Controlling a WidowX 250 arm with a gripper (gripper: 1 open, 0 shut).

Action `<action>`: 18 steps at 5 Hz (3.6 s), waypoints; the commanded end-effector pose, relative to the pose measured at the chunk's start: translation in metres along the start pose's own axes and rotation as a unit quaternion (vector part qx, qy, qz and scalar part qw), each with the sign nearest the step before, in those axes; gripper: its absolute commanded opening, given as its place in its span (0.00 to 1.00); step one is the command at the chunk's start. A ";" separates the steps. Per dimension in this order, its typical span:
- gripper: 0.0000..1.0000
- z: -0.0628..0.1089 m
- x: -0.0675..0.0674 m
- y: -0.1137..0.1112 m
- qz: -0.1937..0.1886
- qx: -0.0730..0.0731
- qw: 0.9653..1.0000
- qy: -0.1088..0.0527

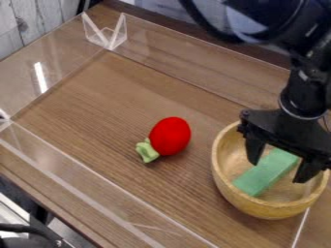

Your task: Remove the green stick from the brown bowl and put it on the table

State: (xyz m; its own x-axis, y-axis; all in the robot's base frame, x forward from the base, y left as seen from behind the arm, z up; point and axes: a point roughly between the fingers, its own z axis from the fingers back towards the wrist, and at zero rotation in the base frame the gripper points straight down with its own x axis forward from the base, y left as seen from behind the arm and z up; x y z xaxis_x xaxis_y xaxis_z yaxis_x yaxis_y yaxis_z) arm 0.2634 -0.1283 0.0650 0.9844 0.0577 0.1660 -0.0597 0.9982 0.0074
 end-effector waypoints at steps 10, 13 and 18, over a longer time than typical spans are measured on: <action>0.00 -0.047 -0.011 0.005 0.059 0.019 0.998 0.006; 0.00 -0.058 -0.018 -0.009 0.124 0.037 0.991 0.015; 0.00 -0.019 -0.027 0.017 0.130 0.024 0.991 0.005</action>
State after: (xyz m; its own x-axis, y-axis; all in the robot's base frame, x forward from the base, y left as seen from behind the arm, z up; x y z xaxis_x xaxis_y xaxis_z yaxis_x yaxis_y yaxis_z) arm 0.2345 -0.1121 0.0347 0.9441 0.2975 0.1418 -0.3047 0.9519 0.0320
